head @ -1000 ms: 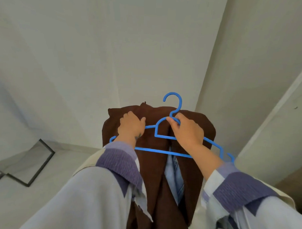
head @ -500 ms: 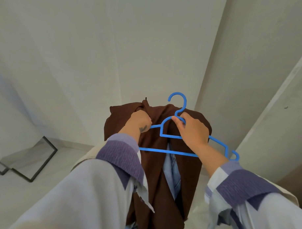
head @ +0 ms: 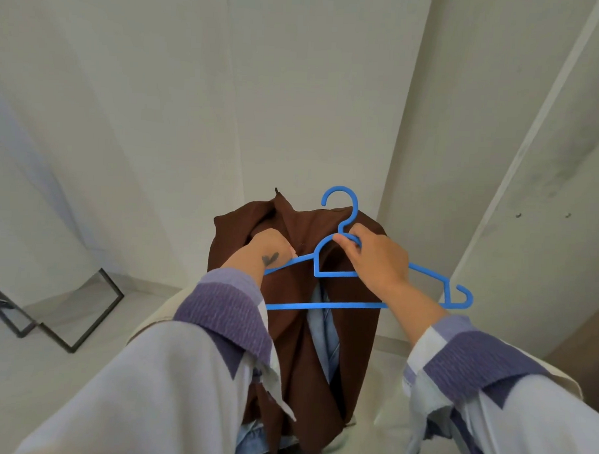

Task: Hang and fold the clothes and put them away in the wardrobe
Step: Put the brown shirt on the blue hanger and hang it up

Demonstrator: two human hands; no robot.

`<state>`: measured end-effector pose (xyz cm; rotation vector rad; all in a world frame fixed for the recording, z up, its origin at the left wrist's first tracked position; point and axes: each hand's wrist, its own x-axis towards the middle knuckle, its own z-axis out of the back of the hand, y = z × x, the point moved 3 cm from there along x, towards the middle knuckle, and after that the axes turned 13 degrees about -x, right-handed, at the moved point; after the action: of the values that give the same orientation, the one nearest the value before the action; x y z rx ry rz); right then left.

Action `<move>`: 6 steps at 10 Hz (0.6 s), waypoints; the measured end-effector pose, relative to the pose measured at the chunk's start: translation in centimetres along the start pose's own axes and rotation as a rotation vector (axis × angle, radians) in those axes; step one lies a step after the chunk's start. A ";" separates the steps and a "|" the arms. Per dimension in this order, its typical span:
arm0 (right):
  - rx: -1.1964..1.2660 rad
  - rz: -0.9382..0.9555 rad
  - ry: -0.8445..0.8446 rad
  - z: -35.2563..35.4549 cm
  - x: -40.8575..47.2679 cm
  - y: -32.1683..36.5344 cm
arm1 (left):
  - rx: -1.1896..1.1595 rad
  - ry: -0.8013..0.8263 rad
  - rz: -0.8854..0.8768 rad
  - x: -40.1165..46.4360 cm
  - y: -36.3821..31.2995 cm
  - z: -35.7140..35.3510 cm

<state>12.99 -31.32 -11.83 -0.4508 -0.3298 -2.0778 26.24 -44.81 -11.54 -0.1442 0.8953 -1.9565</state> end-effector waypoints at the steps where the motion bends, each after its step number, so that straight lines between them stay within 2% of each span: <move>1: 0.009 -0.011 -0.002 -0.1 0.2 0.4 | 0.009 -0.025 -0.026 0.1 0.3 0.7; 2: 0.022 -0.026 -0.011 -0.3 1.1 1.0 | -0.034 -0.081 -0.076 1.2 0.7 1.9; 4: 0.014 -0.092 -0.060 -1.3 4.3 1.9 | -0.067 -0.325 -0.148 5.1 1.5 5.1; 6: -0.031 -0.174 -0.072 -4.1 6.6 0.9 | -0.031 -0.324 -0.142 11.4 2.6 5.2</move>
<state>9.84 -38.44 -12.56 -0.5328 -0.3918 -2.2414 24.15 -57.40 -12.31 -0.5398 0.7162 -1.9760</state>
